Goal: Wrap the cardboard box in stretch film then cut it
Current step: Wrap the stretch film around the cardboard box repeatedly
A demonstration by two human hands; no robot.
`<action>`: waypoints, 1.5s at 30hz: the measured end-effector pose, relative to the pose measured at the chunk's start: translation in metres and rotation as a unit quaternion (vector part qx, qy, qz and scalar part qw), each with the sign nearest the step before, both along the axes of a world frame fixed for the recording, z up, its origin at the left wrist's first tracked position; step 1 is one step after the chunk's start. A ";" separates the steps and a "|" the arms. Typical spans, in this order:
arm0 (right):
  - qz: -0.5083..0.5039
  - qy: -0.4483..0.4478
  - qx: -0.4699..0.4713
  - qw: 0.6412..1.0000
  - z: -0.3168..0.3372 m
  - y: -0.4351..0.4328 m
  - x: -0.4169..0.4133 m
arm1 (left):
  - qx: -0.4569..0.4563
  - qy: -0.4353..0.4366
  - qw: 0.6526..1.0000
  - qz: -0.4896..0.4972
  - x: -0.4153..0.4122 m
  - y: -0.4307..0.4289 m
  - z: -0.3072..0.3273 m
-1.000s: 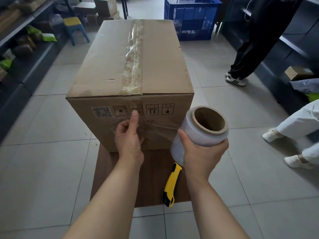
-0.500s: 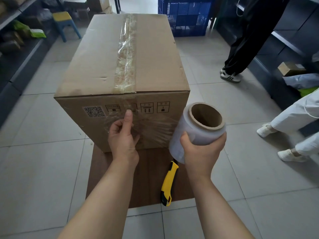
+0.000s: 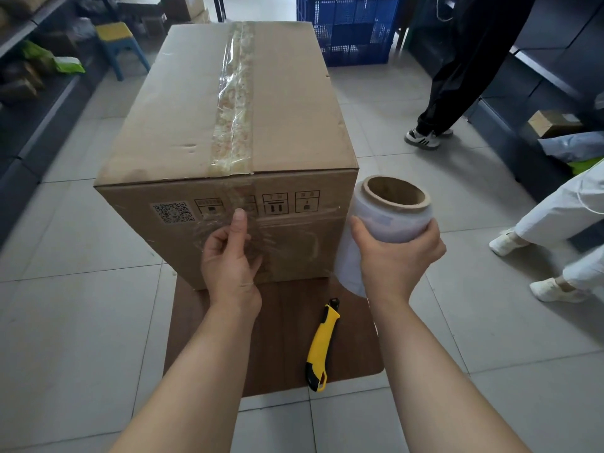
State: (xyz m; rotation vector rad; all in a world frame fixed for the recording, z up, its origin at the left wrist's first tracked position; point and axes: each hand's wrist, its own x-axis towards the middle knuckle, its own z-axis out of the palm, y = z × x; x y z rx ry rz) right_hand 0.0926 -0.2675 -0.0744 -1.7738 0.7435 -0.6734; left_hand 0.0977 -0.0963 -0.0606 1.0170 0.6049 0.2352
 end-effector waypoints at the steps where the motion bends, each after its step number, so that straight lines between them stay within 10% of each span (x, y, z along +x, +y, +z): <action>1: 0.000 -0.004 -0.005 1.000 0.000 0.000 0.002 | 0.000 0.001 1.000 -0.001 0.000 0.001 0.000; 32: 0.207 0.000 0.015 0.978 0.005 -0.052 0.021 | 0.013 0.000 0.999 0.043 0.001 -0.010 0.003; 45: 0.120 -0.025 0.005 0.992 0.003 -0.046 0.049 | 0.033 0.002 0.999 0.031 0.004 -0.006 -0.003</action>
